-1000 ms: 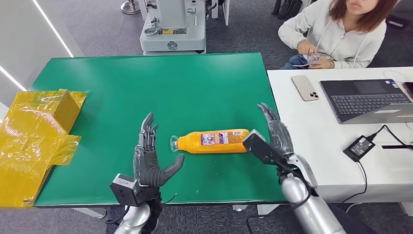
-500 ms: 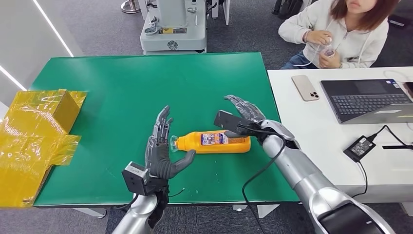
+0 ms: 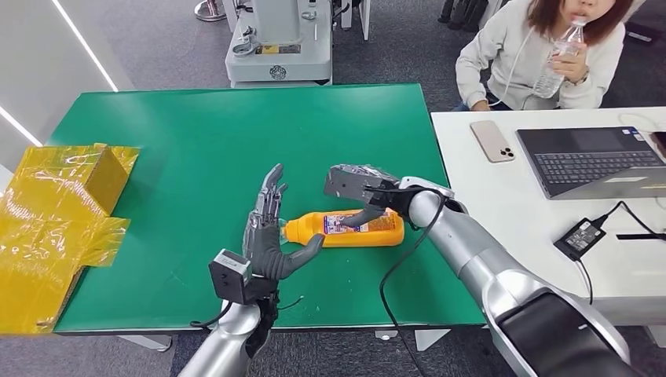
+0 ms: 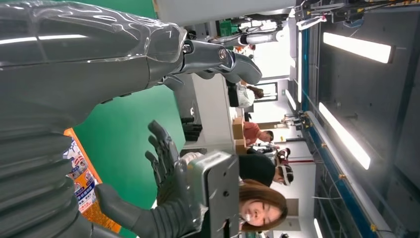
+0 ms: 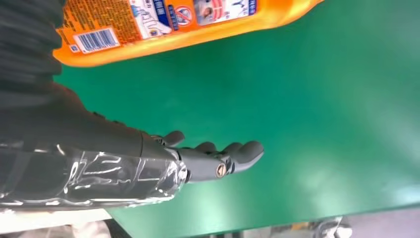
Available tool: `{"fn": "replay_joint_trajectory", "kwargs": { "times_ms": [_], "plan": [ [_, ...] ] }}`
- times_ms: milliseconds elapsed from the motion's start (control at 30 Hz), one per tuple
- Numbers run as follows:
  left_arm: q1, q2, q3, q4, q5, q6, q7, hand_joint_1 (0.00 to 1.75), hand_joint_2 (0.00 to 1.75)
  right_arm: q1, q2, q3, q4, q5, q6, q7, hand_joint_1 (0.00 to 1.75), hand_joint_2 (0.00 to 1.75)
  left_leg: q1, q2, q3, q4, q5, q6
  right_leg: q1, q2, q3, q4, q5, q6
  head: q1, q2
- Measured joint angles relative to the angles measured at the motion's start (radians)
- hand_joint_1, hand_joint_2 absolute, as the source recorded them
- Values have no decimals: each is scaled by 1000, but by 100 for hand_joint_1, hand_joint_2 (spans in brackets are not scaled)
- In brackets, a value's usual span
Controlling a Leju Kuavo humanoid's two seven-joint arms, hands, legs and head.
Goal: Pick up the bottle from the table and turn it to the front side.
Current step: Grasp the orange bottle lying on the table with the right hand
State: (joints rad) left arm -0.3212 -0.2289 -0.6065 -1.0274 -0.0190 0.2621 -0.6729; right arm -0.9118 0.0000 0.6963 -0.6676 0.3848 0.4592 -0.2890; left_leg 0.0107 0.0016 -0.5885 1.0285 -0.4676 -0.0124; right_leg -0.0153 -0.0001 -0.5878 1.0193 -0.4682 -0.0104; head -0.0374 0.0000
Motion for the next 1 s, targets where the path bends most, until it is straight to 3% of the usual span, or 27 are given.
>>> {"fn": "replay_joint_trajectory", "kwargs": {
  "times_ms": [200, 367, 667, 1000],
  "plan": [
    [-25, -2, 0, 45, 14, 26, 0, 0, 175, -67, 59, 77, 67, -34, 36, 40, 0, 175, 0, -1, 0, 0, 0, -1, 0, 0, 0, 0, 0, 0, 0, 0],
    [-21, 6, 0, 58, 13, 42, 0, 0, 175, -79, 62, 141, 112, -41, 41, 59, 0, 175, 0, -1, 0, 0, 0, -1, 1, 0, 0, 0, 0, 0, 0, 0],
    [4, 12, 2, 59, 5, 57, 16, 0, 175, -23, -6, 259, 155, 41, -24, 92, 0, 175, 0, -1, -1, 1, 0, 0, 0, -1, 0, -1, 0, 0, 0, 0],
    [14, 12, 9, 59, -1, 65, 20, 0, 175, 0, -49, 298, 166, 46, -32, 80, 0, 175, 1, -1, 0, 1, 0, 0, 1, -1, 0, 0, 0, 0, 0, 0]
  ]
}}
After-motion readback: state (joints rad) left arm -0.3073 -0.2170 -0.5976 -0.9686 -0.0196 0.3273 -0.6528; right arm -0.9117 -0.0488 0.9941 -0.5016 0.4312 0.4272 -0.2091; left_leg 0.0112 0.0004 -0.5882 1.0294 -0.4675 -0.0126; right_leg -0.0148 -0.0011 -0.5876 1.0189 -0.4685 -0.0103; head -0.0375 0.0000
